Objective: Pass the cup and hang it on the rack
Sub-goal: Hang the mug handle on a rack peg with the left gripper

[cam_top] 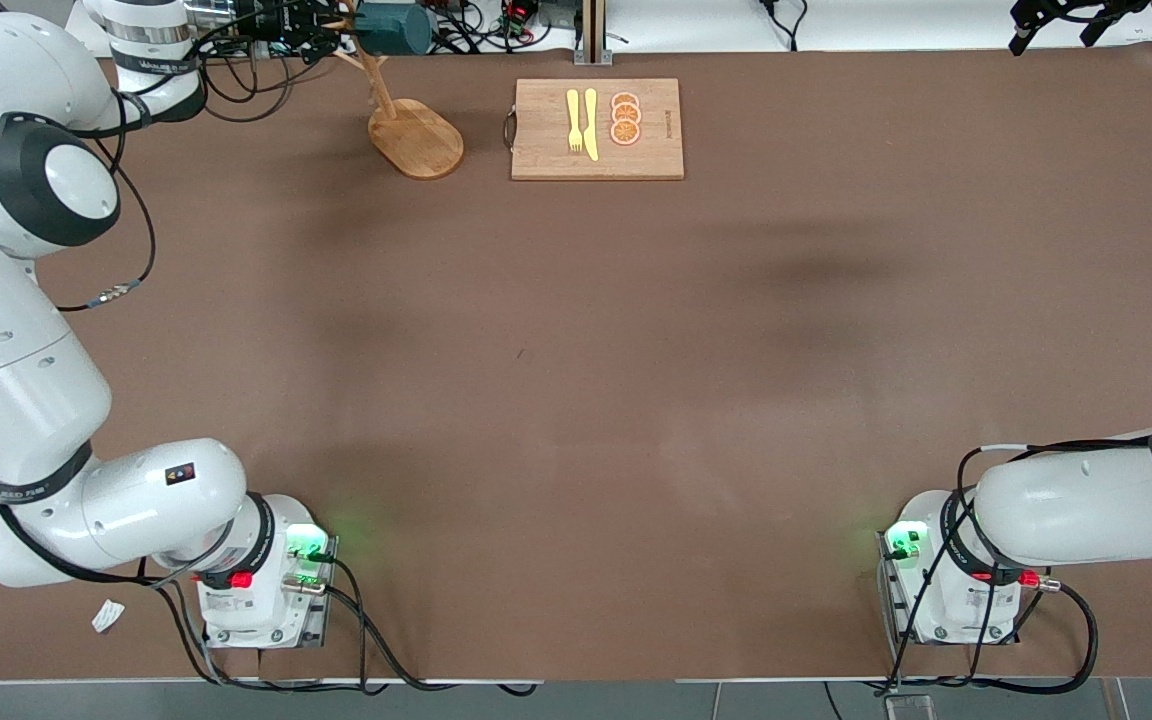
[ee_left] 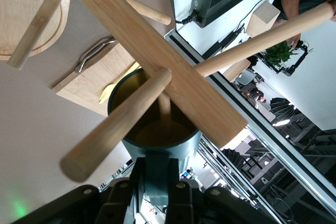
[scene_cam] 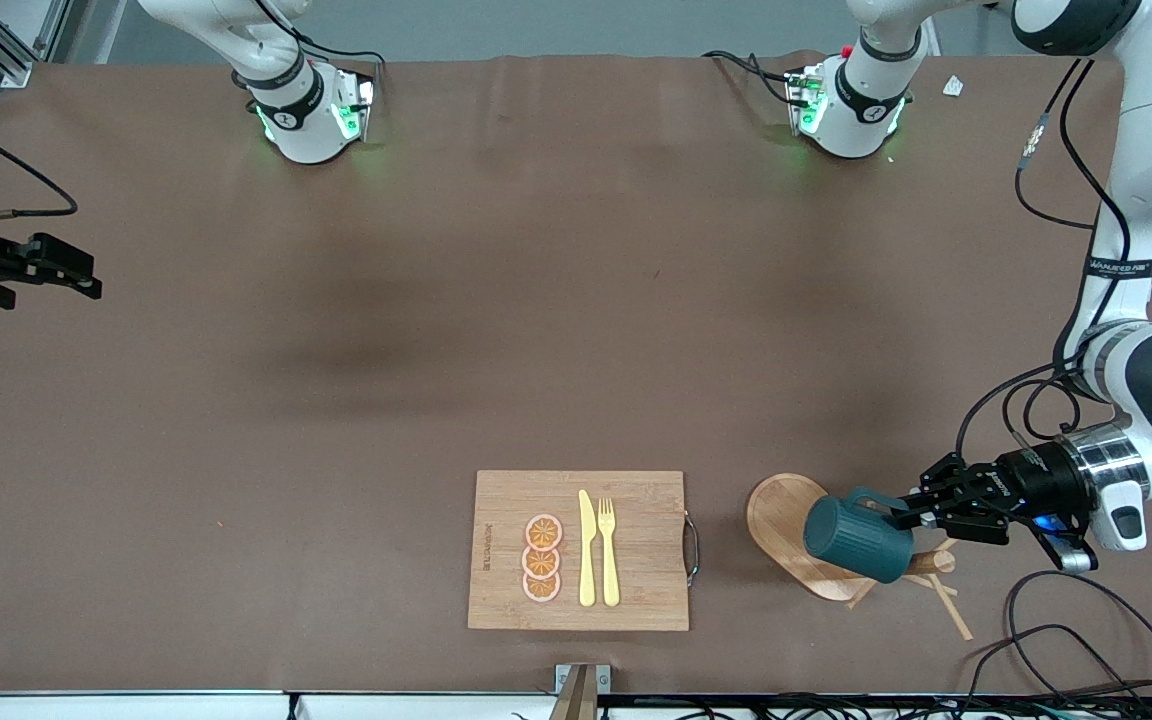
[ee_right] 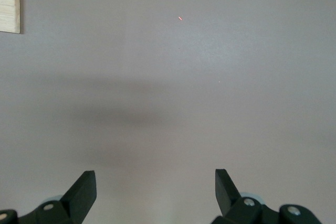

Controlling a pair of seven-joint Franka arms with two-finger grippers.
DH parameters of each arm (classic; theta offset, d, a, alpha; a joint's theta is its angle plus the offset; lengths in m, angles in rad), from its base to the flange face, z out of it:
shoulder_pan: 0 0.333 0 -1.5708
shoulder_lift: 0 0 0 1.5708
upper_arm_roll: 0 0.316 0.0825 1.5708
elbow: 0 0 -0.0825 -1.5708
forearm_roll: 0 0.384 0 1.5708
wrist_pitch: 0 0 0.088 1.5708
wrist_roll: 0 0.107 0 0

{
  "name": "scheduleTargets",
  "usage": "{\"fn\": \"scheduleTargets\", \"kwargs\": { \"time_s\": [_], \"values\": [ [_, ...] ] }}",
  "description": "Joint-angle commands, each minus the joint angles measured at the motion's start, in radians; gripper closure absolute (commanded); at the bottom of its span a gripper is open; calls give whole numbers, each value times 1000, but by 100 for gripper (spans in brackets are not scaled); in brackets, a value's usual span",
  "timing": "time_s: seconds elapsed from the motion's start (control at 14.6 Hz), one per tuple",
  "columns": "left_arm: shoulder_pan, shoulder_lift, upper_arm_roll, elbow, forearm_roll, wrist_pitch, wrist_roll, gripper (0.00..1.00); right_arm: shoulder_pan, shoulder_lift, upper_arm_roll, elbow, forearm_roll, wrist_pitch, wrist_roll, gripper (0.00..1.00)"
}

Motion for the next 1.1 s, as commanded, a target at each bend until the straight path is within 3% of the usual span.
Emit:
{"fn": "scheduleTargets", "kwargs": {
  "time_s": [0.0,0.21,0.41,0.55,0.69,1.03],
  "values": [
    [16,13,-9,9,-25,-2,24,100,-9,-26,11,-16,-16,-5,-11,0],
    [18,22,-9,9,-25,0,25,99,-7,-26,11,-10,-16,-3,-11,0],
    [18,29,-9,10,-40,0,25,81,-7,-23,11,7,-17,-3,-11,0],
    [17,29,-9,10,-56,1,24,52,-7,-23,12,9,-17,-3,-10,0],
    [16,26,-9,12,-56,3,22,0,-6,-23,12,10,-16,-3,-10,0],
    [4,-37,-9,13,-18,15,2,0,-6,-23,12,10,-16,-3,-10,0]
  ]
}}
